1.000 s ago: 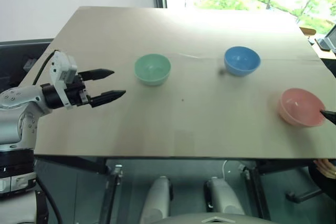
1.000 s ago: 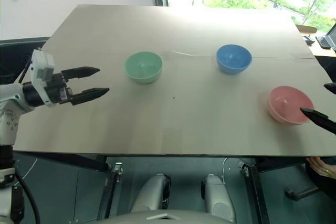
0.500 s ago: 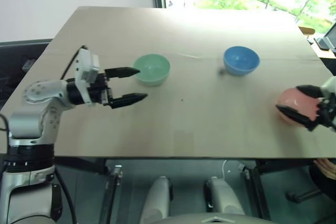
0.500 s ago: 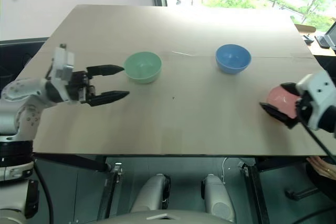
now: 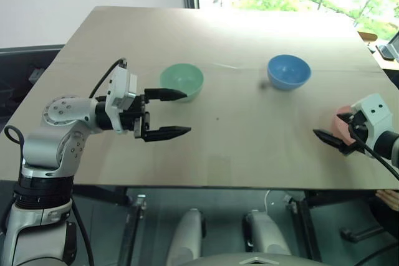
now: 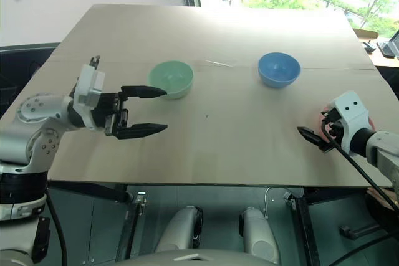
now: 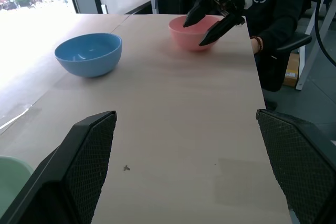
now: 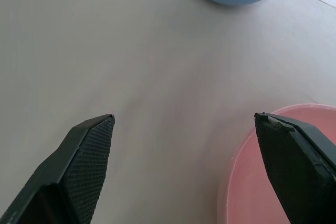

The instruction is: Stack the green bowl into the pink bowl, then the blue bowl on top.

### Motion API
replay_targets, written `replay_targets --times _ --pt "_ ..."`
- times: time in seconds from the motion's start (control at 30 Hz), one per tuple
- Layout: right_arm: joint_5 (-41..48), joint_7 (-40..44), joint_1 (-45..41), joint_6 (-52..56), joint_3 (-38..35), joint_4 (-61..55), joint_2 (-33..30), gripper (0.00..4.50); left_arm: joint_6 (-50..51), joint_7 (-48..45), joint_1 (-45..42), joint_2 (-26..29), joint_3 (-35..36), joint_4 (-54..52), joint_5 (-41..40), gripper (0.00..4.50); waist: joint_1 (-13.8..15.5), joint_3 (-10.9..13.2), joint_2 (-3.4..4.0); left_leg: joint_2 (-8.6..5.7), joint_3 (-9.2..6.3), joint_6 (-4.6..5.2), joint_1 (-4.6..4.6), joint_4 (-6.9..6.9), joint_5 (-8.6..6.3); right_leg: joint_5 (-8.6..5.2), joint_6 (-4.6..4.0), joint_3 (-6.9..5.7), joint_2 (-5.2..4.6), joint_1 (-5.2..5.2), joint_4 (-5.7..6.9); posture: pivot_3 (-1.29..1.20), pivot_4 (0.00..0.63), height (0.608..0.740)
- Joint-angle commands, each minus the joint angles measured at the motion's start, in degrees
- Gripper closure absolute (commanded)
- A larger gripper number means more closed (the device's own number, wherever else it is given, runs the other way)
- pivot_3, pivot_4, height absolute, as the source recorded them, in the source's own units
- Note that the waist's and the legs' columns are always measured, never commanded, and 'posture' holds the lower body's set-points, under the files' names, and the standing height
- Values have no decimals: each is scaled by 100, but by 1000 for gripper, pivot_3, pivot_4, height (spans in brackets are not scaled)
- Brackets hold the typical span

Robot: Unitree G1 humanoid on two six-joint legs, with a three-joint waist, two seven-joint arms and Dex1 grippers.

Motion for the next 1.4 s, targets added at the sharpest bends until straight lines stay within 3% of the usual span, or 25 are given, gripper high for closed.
replay_targets --times 0.03,0.2,0.27,0.3,0.33,0.37,0.47,0.6,0.63,0.7,0.83,1.1,1.3,1.4 --pt "-45 -134 48 263 -190 -181 -87 28 3 19 -20 -63 47 -265 -196 0 0 0 0 0 0 0 0 0 0 0 0 0 0 0 0 0 150 740" --pt "-119 -117 199 479 -116 -125 -149 28 -33 -187 -33 -22 -20 -288 -230 0 25 0 0 0 0 0 -1 0 0 0 -1 0 0 0 0 0 150 740" --pt "-128 -212 125 636 -124 22 -95 614 -19 -298 -86 14 -45 -293 -268 0 25 0 0 0 1 0 1 0 0 0 0 1 0 0 0 0 150 740" --pt "-148 -224 96 644 -109 82 -91 689 10 -323 -115 20 -45 -297 -299 0 25 0 0 0 1 0 1 0 0 0 0 1 0 0 0 0 150 740" --pt "-164 -260 50 674 -105 135 -70 1364 31 -346 -129 29 -42 -307 -328 0 28 0 0 0 2 0 1 0 0 0 -1 1 0 0 0 0 150 740" --pt "-162 -265 10 688 -97 172 -59 1364 47 -369 -132 38 -46 -314 -349 0 29 0 0 0 2 0 1 0 0 0 -1 1 0 0 0 0 150 740" --pt "-173 -235 -49 660 -35 210 -78 2570 29 -398 -117 51 -53 -326 -339 0 28 0 0 0 2 0 0 0 0 0 -1 1 0 0 0 0 150 740" --pt "-233 -212 -92 598 36 236 -100 3660 19 -362 -101 18 -30 -312 -332 0 41 0 0 0 1 0 1 0 0 0 0 1 2 0 0 0 150 740" --pt "-257 -215 -120 555 63 246 -94 4126 7 -348 -94 10 -20 -298 -322 0 45 0 0 0 1 0 0 0 0 0 0 1 2 0 0 0 150 740" --pt "-307 -238 -184 472 115 265 -73 4456 -47 -322 -76 3 -13 -271 -269 0 45 0 0 0 2 0 1 0 0 0 0 1 2 0 -1 0 150 740" --pt "-331 -246 -340 407 339 213 31 4456 -137 -208 -117 -17 46 -149 -193 0 52 0 0 1 2 0 0 0 0 -1 0 2 2 -1 -1 0 150 740" --pt "-411 558 -1063 -1192 1948 -117 1025 4456 -329 6 -135 19 114 61 -27 0 -40 4 7 9 -1 0 0 -2 0 -10 17 1 12 -5 1 0 150 740" --pt "-1190 713 -2106 -1634 3288 878 1700 4456 -349 185 -60 101 190 55 114 0 -49 5 4 6 -1 0 -2 3 0 1 0 1 9 -5 1 0 150 740" --pt "-1463 860 -2639 -1791 3565 1538 1919 4456 -258 289 64 112 243 -117 61 0 -66 5 5 6 0 0 -1 2 0 1 -2 2 10 -9 4 0 150 740"
